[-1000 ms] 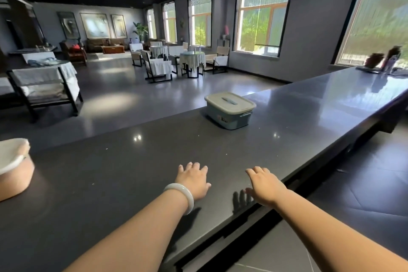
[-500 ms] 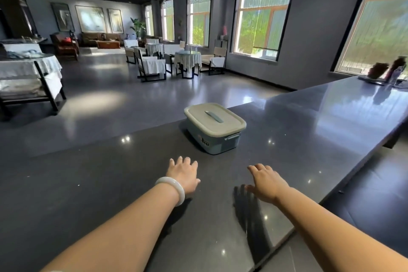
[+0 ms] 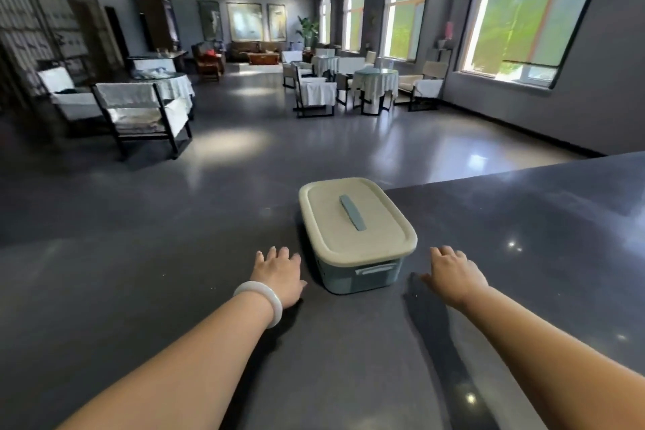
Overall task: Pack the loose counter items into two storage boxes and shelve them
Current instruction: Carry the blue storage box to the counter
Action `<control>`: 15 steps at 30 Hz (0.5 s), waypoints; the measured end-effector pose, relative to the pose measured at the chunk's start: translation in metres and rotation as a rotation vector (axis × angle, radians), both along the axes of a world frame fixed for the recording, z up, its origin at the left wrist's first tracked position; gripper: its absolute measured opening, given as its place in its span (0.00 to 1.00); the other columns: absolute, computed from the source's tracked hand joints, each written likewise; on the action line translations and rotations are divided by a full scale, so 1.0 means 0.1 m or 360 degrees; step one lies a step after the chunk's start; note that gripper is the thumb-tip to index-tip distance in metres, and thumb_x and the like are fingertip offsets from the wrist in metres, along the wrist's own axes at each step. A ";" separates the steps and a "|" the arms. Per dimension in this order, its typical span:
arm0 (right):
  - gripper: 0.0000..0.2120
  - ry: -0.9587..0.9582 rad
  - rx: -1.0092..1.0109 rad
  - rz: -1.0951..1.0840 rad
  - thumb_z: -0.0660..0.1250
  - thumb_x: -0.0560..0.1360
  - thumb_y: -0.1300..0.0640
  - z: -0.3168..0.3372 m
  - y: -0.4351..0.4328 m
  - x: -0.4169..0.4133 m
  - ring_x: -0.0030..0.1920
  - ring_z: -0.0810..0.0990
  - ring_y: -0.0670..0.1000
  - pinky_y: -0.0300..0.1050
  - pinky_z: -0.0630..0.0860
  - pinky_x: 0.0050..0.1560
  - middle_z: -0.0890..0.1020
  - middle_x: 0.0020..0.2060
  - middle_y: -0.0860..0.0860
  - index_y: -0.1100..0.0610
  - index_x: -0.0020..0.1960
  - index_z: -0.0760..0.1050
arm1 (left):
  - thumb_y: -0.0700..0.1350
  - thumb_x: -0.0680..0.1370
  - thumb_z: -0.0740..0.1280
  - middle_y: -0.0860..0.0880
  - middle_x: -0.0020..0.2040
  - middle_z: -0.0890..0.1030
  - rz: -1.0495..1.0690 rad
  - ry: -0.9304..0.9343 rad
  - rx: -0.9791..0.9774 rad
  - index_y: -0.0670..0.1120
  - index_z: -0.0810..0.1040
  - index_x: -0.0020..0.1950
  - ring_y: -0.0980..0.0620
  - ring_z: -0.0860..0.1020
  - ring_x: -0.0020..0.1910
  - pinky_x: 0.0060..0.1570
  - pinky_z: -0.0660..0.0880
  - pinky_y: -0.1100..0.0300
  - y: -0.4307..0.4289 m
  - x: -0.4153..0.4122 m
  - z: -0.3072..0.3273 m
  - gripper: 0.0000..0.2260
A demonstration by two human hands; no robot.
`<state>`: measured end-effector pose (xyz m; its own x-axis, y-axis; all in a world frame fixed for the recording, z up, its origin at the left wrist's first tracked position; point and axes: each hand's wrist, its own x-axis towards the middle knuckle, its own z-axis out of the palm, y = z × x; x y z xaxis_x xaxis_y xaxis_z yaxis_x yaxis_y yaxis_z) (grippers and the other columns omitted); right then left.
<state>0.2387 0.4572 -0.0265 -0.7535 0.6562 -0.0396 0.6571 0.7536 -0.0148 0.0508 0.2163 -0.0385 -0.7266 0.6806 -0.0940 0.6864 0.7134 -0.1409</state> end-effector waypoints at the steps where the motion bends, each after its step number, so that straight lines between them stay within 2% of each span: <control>1: 0.24 0.0015 0.0001 0.0022 0.60 0.79 0.44 0.02 0.19 -0.08 0.67 0.68 0.59 0.52 0.69 0.63 0.70 0.66 0.56 0.57 0.69 0.65 | 0.56 0.81 0.58 0.45 0.69 0.68 0.0071 0.0008 0.0020 0.46 0.66 0.71 0.43 0.65 0.70 0.71 0.60 0.43 0.11 -0.03 0.02 0.22; 5: 0.21 0.0134 -0.0118 0.0067 0.54 0.81 0.47 0.06 0.76 -0.43 0.65 0.68 0.60 0.54 0.69 0.62 0.70 0.66 0.57 0.58 0.69 0.64 | 0.54 0.81 0.57 0.45 0.68 0.69 0.0404 -0.0034 0.0171 0.46 0.66 0.71 0.43 0.67 0.68 0.68 0.63 0.45 0.45 -0.15 0.06 0.20; 8: 0.22 0.0239 -0.0323 0.0061 0.51 0.82 0.45 0.07 0.98 -0.73 0.65 0.68 0.61 0.57 0.69 0.61 0.70 0.65 0.59 0.59 0.69 0.64 | 0.53 0.82 0.54 0.45 0.67 0.70 0.0657 -0.0162 0.0381 0.45 0.68 0.68 0.43 0.70 0.65 0.63 0.67 0.48 0.69 -0.21 0.08 0.18; 11: 0.27 0.0337 -0.0621 0.0012 0.50 0.81 0.40 0.06 1.04 -1.04 0.66 0.69 0.62 0.57 0.69 0.62 0.70 0.67 0.59 0.58 0.71 0.63 | 0.55 0.83 0.51 0.43 0.69 0.69 0.0929 -0.0408 0.0737 0.44 0.68 0.70 0.41 0.70 0.66 0.61 0.67 0.47 0.87 -0.34 0.08 0.21; 15: 0.30 0.0413 -0.0845 0.0032 0.53 0.78 0.36 -0.09 1.09 -1.38 0.60 0.74 0.61 0.56 0.72 0.60 0.74 0.62 0.59 0.59 0.69 0.65 | 0.58 0.83 0.50 0.41 0.72 0.68 0.1108 -0.0756 0.1131 0.42 0.64 0.74 0.40 0.68 0.69 0.64 0.66 0.48 1.03 -0.52 0.02 0.26</control>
<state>0.1005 0.5666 -0.0356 -0.7945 0.5826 -0.1713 0.5672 0.6112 -0.5520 -0.0011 0.3189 -0.0366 -0.9657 0.1459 -0.2146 -0.0215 0.7791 0.6265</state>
